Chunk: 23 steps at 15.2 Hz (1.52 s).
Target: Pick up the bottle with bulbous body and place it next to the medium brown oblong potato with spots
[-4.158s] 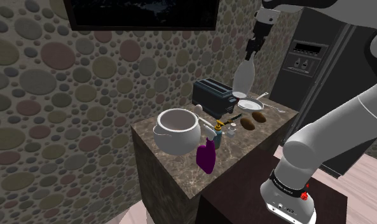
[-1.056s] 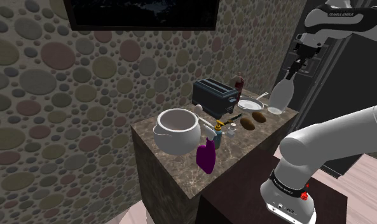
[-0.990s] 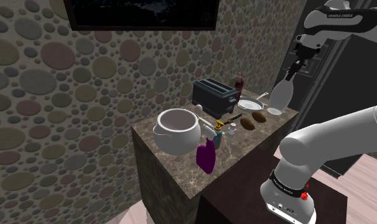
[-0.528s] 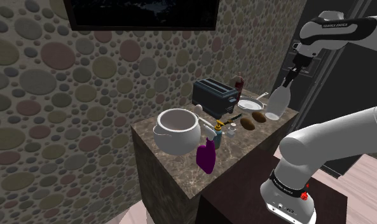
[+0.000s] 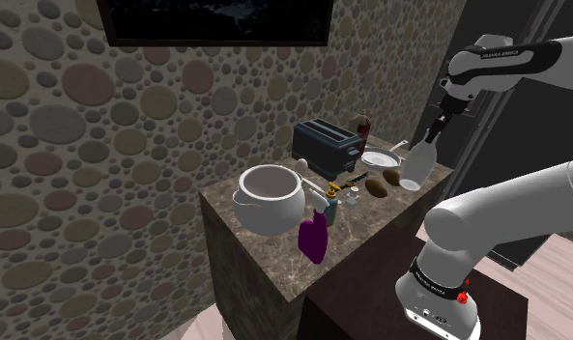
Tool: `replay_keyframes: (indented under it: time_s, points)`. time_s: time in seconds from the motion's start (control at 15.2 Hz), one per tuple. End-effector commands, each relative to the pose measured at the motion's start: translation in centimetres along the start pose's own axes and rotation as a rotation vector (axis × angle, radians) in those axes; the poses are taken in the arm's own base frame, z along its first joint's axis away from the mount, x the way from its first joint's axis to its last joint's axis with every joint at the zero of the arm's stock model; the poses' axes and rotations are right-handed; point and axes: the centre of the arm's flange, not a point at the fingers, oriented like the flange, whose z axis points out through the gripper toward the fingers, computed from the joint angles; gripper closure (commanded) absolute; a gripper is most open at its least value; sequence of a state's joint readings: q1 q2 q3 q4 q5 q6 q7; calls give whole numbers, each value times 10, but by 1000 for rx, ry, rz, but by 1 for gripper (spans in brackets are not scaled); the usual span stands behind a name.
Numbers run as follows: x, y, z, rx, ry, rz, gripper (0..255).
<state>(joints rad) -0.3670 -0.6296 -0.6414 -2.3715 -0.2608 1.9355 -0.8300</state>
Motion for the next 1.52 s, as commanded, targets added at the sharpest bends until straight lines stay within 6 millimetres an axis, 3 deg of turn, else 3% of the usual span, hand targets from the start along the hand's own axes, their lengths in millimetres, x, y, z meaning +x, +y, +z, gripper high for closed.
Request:
replay_keyframes:
  time_s: [0.0, 0.79, 1.32, 1.39, 1.45]
  points:
    - [-2, -1, 10, -1, 1, 0, 255]
    - [-12, -1, 75, -1, 1, 0, 255]
    - [-12, -1, 75, -1, 1, 0, 255]
    - [-12, -1, 75, -1, 1, 0, 0]
    - [-12, -1, 75, -1, 1, 0, 0]
